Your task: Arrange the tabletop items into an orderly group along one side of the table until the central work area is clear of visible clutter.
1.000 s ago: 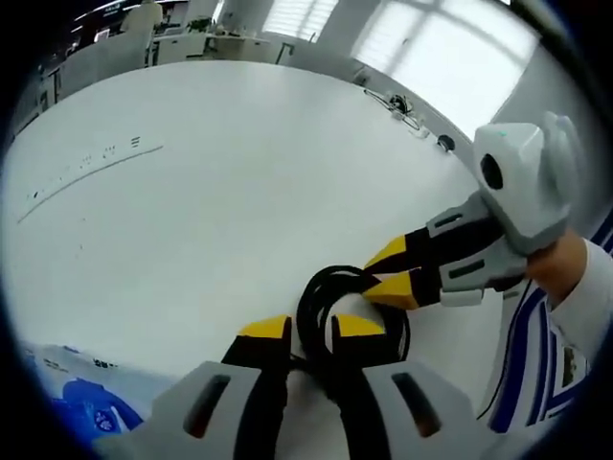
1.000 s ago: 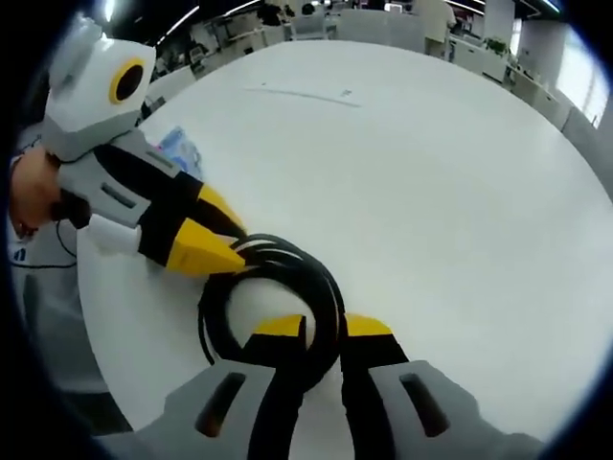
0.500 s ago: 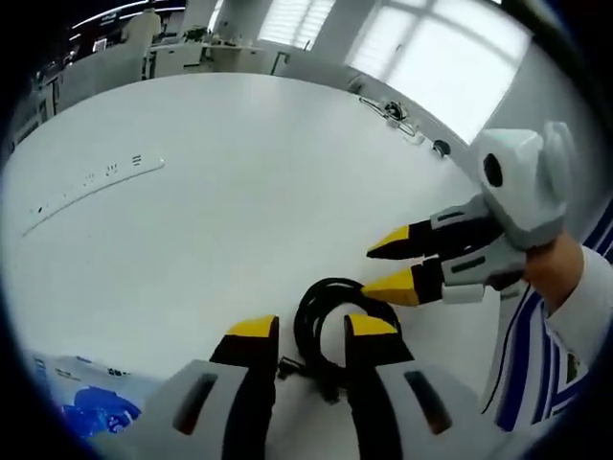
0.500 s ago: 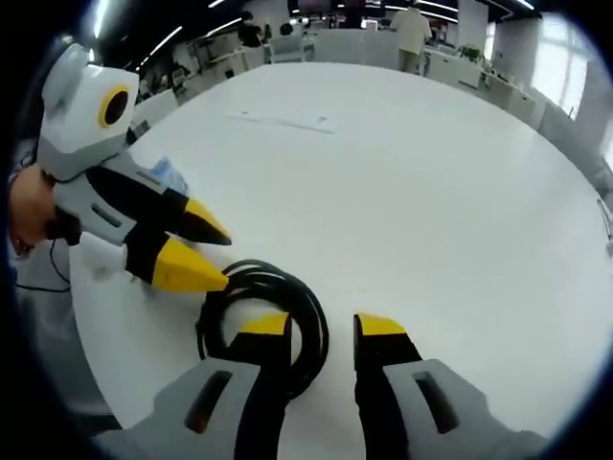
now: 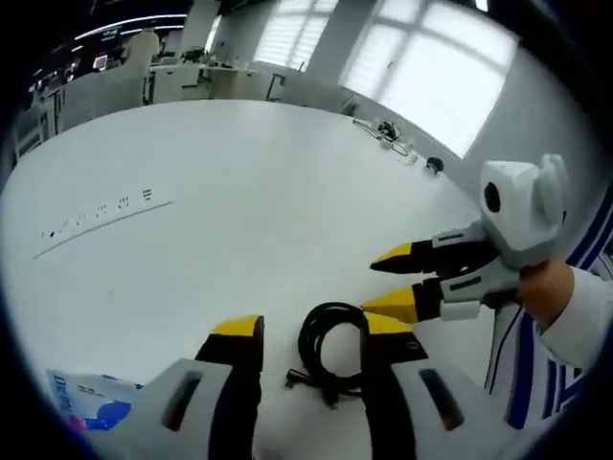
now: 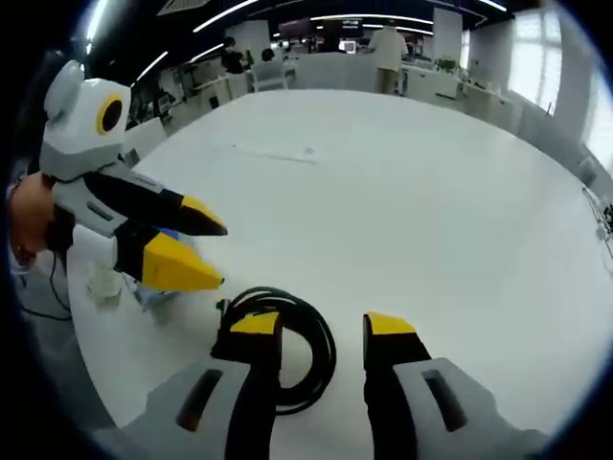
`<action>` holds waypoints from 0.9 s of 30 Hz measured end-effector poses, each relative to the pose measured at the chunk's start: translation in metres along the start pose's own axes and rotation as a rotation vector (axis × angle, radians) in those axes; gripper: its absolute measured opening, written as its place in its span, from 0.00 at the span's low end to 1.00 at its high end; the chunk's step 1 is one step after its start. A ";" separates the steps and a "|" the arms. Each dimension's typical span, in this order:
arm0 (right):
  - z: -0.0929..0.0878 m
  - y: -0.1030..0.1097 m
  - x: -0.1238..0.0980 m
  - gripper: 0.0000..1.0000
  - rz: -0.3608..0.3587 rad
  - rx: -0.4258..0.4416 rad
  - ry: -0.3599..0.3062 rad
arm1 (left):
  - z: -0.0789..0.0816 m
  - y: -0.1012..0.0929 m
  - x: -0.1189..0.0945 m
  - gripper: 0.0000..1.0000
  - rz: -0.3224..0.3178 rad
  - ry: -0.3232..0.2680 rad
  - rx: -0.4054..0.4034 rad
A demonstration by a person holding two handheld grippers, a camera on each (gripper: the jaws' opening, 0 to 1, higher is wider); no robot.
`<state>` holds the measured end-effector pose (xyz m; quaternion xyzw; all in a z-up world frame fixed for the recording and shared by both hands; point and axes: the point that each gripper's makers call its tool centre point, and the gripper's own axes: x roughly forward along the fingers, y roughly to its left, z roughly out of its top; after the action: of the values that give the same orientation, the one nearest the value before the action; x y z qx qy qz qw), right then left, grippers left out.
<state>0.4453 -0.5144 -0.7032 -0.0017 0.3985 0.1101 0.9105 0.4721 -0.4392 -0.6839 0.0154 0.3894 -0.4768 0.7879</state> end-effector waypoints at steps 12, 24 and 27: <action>0.022 0.027 -0.015 0.39 0.015 0.051 -0.076 | 0.023 0.008 -0.044 0.54 0.005 -0.090 0.049; 0.041 0.053 -0.026 0.48 0.036 0.041 -0.117 | 0.044 0.026 -0.096 0.59 0.032 -0.179 0.083; 0.046 0.057 -0.028 0.49 0.037 0.031 -0.127 | 0.044 0.031 -0.107 0.61 0.038 -0.193 0.088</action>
<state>0.4485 -0.4599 -0.6467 0.0269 0.3415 0.1208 0.9317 0.4964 -0.3606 -0.5967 0.0112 0.2903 -0.4777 0.8291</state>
